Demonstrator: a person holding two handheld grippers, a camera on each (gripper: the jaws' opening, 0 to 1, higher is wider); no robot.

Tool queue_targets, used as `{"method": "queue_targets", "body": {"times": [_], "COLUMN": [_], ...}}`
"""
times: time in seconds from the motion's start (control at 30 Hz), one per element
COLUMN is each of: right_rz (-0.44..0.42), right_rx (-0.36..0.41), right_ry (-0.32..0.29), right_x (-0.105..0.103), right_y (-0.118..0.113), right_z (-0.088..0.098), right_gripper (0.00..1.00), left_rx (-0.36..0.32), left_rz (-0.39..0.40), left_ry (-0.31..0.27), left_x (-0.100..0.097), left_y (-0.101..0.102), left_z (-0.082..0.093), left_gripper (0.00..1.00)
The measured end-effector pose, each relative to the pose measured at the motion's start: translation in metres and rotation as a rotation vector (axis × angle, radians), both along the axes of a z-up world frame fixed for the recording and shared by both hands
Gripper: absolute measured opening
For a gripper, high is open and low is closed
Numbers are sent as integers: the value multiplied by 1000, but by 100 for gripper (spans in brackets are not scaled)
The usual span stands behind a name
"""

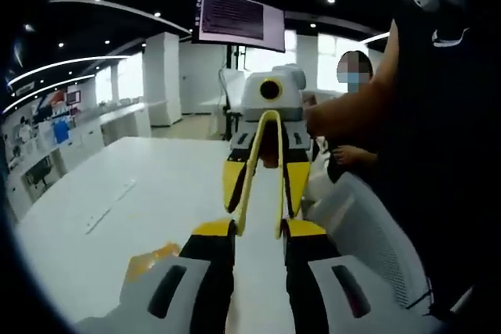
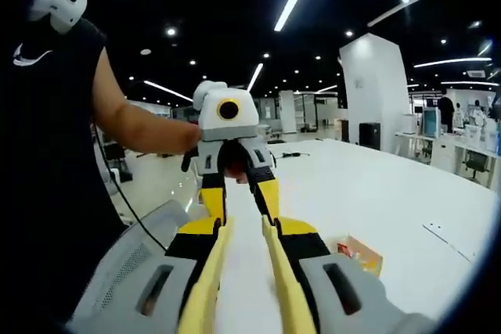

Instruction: Place the target food into the container with the food tongs after gripping and lifting it, then release it inside without dropping or visibly crushing the food.

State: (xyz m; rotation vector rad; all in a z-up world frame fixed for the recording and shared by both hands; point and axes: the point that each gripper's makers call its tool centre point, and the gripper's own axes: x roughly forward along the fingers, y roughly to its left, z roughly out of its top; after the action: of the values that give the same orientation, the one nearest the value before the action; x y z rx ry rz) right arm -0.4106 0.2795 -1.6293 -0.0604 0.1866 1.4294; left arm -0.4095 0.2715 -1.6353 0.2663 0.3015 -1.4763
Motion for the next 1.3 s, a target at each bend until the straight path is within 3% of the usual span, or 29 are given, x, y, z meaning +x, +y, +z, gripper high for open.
{"method": "queue_targets", "body": {"times": [0.23, 0.4, 0.6, 0.77, 0.97, 1.03, 1.1, 1.27, 1.3], "right_rz": [-27, -40, -36, -42, -18, -14, -14, -30, -32], "right_rx": [6, 7, -53, -81, -100, -107, -117, -137, -145], "right_ry": [-6, -3, 43, 84, 35, 34, 22, 81, 96], "right_x": [8, 10, 3, 0, 0, 0, 1, 0, -1], "right_y": [-9, -14, -14, -15, -2, 2, 4, -5, -6], "right_z": [2, 0, -36, -59, -68, -71, -74, -86, -87], "right_gripper": [28, 27, 31, 36, 42, 40, 31, 20, 19], "left_rx": [58, 56, 64, 19, -27, -45, -54, -63, -60], "left_rz": [8, 41, 42, 42, 6, 0, -6, 16, 22], "left_ry": [-19, -37, -34, -21, -7, -2, -7, -12, 10], "left_x": [4, 10, 7, 4, -4, -6, -7, -2, -2], "left_y": [10, 13, 10, 3, -13, -17, -19, -11, -9], "left_z": [-13, -15, -29, -22, -11, -6, -2, -3, -6], "left_gripper": [17, 16, 14, 14, 14, 14, 15, 14, 14]}}
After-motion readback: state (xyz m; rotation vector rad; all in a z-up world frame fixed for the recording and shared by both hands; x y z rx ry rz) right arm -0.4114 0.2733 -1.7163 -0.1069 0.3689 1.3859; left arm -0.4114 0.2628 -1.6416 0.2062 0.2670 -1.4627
